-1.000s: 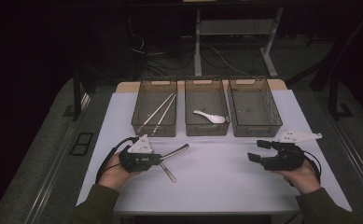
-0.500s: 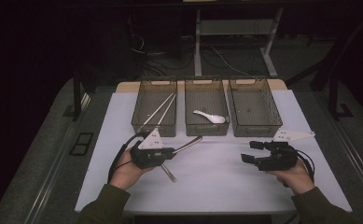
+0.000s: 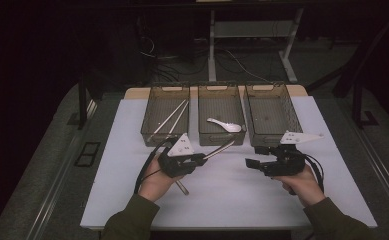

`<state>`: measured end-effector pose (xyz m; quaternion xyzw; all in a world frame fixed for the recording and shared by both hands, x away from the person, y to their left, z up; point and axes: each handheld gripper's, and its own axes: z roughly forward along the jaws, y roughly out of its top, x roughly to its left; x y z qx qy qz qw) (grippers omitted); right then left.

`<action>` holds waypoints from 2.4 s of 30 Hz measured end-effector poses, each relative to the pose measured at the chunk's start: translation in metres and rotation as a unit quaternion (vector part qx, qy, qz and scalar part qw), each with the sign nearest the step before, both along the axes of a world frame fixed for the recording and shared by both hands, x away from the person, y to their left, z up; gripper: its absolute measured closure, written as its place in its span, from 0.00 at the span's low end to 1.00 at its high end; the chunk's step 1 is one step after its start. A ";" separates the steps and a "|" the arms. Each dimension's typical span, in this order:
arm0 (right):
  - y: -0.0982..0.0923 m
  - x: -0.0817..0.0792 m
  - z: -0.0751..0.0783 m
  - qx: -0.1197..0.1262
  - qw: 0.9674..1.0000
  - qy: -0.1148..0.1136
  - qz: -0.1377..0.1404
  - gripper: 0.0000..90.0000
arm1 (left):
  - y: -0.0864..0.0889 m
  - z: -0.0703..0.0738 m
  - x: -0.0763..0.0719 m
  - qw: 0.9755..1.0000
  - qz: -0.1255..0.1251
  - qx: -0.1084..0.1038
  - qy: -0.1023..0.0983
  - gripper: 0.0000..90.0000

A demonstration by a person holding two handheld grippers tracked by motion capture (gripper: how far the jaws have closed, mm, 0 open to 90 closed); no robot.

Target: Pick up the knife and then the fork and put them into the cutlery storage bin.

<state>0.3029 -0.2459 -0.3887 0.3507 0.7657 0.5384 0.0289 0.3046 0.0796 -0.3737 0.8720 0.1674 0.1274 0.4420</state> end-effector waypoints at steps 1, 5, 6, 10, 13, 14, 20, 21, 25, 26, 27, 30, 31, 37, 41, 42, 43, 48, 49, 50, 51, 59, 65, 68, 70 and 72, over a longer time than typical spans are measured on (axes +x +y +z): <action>0.003 0.002 0.001 0.005 1.000 0.003 0.003 0.31 | -0.003 0.000 0.000 1.000 -0.003 0.002 -0.001 0.88; 0.014 0.006 0.002 0.021 1.000 0.011 0.006 0.31 | -0.012 0.000 0.000 1.000 0.002 -0.009 -0.010 0.88; 0.017 0.007 0.002 0.024 1.000 0.012 0.005 0.31 | -0.013 0.001 0.000 1.000 0.000 -0.011 -0.012 0.88; 0.026 0.012 0.001 0.037 0.999 0.021 0.003 0.32 | -0.018 0.001 -0.001 1.000 0.000 -0.018 -0.012 0.88; 0.031 0.015 0.000 0.046 0.998 0.031 0.002 0.34 | -0.021 0.001 -0.001 1.000 -0.003 -0.017 -0.011 0.88; 0.033 0.016 0.000 0.048 0.998 0.032 0.001 0.36 | -0.022 0.001 -0.001 1.000 -0.003 -0.019 -0.011 0.88; 0.039 0.020 0.000 0.064 0.997 0.045 0.008 0.47 | -0.026 -0.001 -0.002 1.000 -0.005 -0.018 -0.015 0.88; 0.039 0.021 0.000 0.068 0.996 0.048 0.011 0.49 | -0.027 -0.001 -0.003 1.000 -0.002 -0.025 -0.015 0.88; 0.040 0.023 -0.002 0.080 0.995 0.061 0.011 0.54 | -0.030 -0.002 -0.003 0.999 0.002 -0.029 -0.018 0.88; 0.040 0.023 -0.002 0.081 0.995 0.064 0.012 0.56 | -0.030 -0.002 -0.003 0.999 0.002 -0.030 -0.020 0.88; 0.040 0.024 -0.002 0.082 0.994 0.067 0.012 0.58 | -0.031 -0.002 -0.003 0.999 0.004 -0.033 -0.019 0.88; 0.040 0.024 -0.002 0.085 0.994 0.071 0.012 0.63 | -0.032 -0.002 -0.002 0.999 0.004 -0.037 -0.020 0.88; 0.040 0.024 -0.002 0.085 0.994 0.071 0.011 0.64 | -0.032 -0.002 -0.002 0.999 0.004 -0.035 -0.021 0.88; 0.037 0.027 -0.002 0.098 0.992 0.082 0.007 0.67 | -0.034 -0.004 0.000 0.999 0.006 -0.042 -0.021 0.88; 0.036 0.028 -0.001 0.112 0.990 0.084 0.002 0.71 | -0.036 -0.005 0.000 0.999 0.009 -0.048 -0.020 0.88; 0.036 0.029 0.000 0.116 0.990 0.083 0.004 0.72 | -0.037 -0.005 0.001 0.998 0.010 -0.050 -0.021 0.88; 0.035 0.029 0.000 0.119 0.989 0.084 0.002 0.72 | -0.037 -0.005 0.001 0.999 0.009 -0.049 -0.022 0.88; 0.034 0.031 0.003 0.138 0.987 0.086 0.008 0.81 | -0.037 -0.005 0.002 0.998 0.007 -0.056 -0.019 0.88; 0.034 0.032 0.003 0.146 0.986 0.085 0.010 0.82 | -0.037 -0.005 0.003 0.998 0.007 -0.055 -0.020 0.88; 0.034 0.033 0.004 0.152 0.984 0.090 0.011 0.84 | -0.037 -0.005 0.003 0.998 0.007 -0.057 -0.021 0.88; 0.033 0.034 0.004 0.157 0.983 0.089 0.014 0.85 | -0.038 -0.004 0.003 0.998 0.006 -0.058 -0.021 0.88; 0.035 0.034 0.008 0.168 0.982 0.084 0.021 0.90 | -0.037 -0.005 0.005 0.998 0.005 -0.068 -0.015 0.86; 0.024 0.036 0.015 0.151 0.986 0.063 -0.006 0.91 | -0.026 -0.004 0.001 0.998 -0.001 -0.061 0.000 0.72; 0.012 0.037 0.021 0.145 0.988 0.050 -0.022 0.92 | -0.016 -0.006 0.000 0.998 0.002 -0.059 0.007 0.68; 0.003 0.038 0.026 0.145 0.988 0.040 -0.036 0.92 | -0.009 -0.007 -0.001 0.998 0.007 -0.059 0.016 0.65; -0.008 0.040 0.032 0.145 0.988 0.031 -0.047 0.92 | -0.001 -0.010 -0.002 0.998 0.012 -0.059 0.023 0.61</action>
